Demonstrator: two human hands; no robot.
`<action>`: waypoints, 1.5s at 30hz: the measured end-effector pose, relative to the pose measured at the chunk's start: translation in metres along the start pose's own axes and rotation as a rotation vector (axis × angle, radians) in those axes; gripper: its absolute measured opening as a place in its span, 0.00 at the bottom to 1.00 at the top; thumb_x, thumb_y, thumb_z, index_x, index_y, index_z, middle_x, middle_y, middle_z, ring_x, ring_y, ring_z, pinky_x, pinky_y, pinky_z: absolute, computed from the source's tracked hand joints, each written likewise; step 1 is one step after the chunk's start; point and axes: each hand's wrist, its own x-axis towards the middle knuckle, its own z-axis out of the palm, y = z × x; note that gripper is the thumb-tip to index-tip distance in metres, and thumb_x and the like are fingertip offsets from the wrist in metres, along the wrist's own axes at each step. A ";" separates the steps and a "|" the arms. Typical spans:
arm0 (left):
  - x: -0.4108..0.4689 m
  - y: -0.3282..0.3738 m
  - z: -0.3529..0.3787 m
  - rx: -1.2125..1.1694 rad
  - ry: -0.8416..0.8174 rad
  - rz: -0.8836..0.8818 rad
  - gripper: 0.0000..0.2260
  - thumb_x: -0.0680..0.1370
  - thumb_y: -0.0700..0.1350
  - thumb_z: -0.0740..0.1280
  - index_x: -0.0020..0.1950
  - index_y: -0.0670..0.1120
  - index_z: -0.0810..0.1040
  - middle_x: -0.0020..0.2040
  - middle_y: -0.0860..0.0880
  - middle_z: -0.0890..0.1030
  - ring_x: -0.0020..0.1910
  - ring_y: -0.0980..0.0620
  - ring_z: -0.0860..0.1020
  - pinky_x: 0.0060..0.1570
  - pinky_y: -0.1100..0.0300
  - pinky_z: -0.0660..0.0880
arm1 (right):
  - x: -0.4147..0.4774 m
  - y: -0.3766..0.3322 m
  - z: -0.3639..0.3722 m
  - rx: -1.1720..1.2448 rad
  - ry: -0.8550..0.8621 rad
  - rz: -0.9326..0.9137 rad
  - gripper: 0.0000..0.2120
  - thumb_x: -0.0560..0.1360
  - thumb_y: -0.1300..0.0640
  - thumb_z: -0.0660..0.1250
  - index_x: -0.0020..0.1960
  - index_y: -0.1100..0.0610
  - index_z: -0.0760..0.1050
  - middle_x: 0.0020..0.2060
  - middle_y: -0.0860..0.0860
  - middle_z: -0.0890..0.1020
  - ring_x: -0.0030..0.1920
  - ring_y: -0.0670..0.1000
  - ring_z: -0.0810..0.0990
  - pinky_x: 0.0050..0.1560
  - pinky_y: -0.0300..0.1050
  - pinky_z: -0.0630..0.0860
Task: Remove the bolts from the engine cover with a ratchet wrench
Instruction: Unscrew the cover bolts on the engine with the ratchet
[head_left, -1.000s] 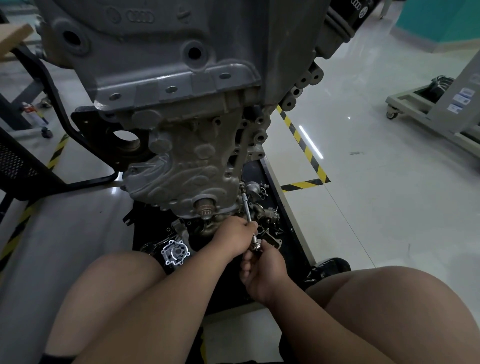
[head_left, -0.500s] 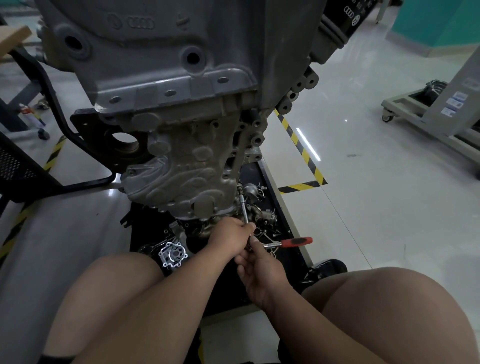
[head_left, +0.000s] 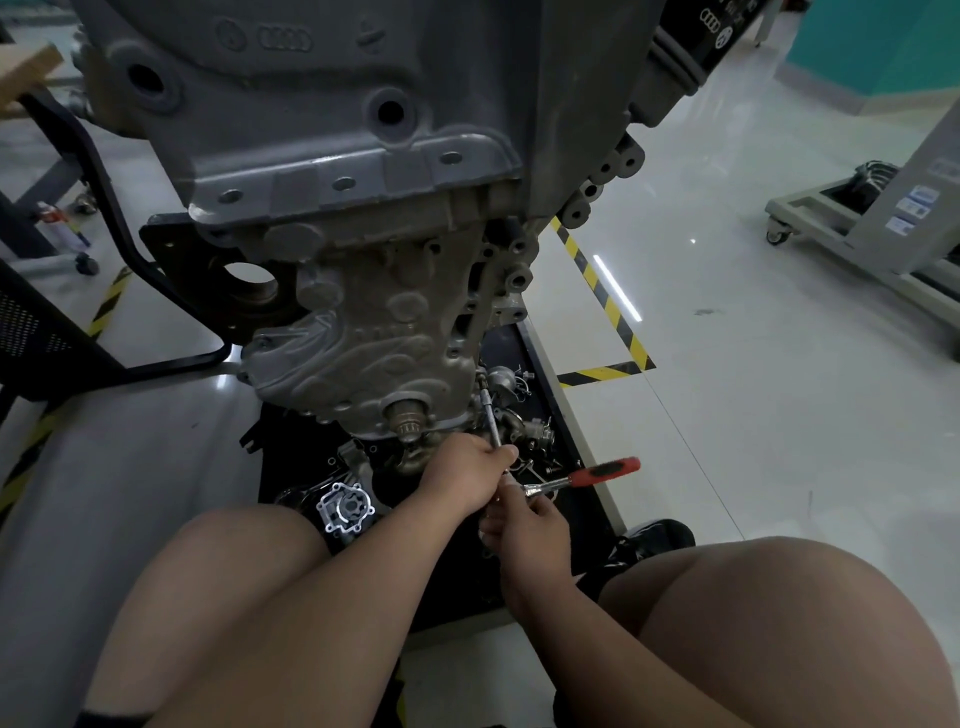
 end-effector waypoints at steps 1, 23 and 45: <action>0.000 0.000 0.000 -0.005 0.002 -0.004 0.18 0.77 0.53 0.67 0.30 0.45 0.75 0.25 0.50 0.74 0.26 0.53 0.72 0.30 0.61 0.66 | 0.000 0.000 0.001 0.039 -0.013 0.044 0.13 0.80 0.52 0.64 0.41 0.60 0.75 0.27 0.51 0.77 0.26 0.47 0.73 0.29 0.42 0.69; -0.002 -0.001 0.003 0.013 0.015 -0.020 0.17 0.78 0.52 0.65 0.31 0.45 0.76 0.27 0.48 0.77 0.29 0.48 0.76 0.35 0.58 0.72 | -0.003 -0.017 0.005 0.172 -0.176 0.453 0.23 0.82 0.43 0.52 0.33 0.53 0.69 0.24 0.48 0.67 0.23 0.46 0.62 0.26 0.38 0.58; -0.003 0.001 0.002 -0.051 -0.029 -0.024 0.17 0.78 0.53 0.65 0.35 0.44 0.79 0.26 0.49 0.77 0.24 0.53 0.74 0.31 0.62 0.70 | -0.006 -0.010 0.002 0.092 -0.053 0.154 0.14 0.81 0.51 0.62 0.45 0.60 0.78 0.28 0.51 0.78 0.25 0.46 0.73 0.28 0.40 0.71</action>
